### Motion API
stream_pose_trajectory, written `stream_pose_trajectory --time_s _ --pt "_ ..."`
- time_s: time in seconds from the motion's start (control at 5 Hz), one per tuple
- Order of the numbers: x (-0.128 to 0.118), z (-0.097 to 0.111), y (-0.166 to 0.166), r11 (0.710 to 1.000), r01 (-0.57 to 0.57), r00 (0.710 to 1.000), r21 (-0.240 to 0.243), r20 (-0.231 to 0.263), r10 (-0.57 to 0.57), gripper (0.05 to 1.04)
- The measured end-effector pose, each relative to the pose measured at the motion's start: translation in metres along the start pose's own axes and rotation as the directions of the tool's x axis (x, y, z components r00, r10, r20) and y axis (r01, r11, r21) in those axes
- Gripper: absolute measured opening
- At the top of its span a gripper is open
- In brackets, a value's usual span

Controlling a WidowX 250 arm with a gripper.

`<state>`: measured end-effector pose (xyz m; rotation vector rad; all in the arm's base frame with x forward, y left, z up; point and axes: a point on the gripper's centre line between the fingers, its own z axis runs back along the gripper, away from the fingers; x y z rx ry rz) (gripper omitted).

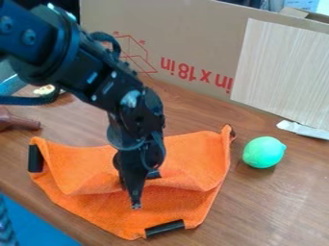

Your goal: Fold the cloth from top left to bottom right

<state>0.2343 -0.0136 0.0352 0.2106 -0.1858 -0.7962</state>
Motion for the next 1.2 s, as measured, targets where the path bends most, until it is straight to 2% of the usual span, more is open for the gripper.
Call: stream_pose_trajectory --time_s 0.2,0.4,0.6,0.8,1.0,1.2 --pt "0.005 0.004 -0.001 0.999 0.011 1.0 -0.053 -0.011 -0.011 0.077" --pt "0.002 -0.004 -0.005 0.992 0.017 0.998 -0.126 -0.062 -0.025 0.221" --pt "0.0 -0.004 -0.002 0.981 0.016 0.997 -0.193 -0.077 -0.032 0.515" --pt "0.0 0.0 0.001 0.954 0.037 0.993 -0.298 -0.094 -0.068 0.79" --pt "-0.001 0.004 -0.002 0.934 0.074 0.989 -0.349 -0.097 -0.114 0.999" --pt "-0.005 0.009 0.004 0.918 0.104 0.985 -0.384 -0.09 -0.149 1.0"
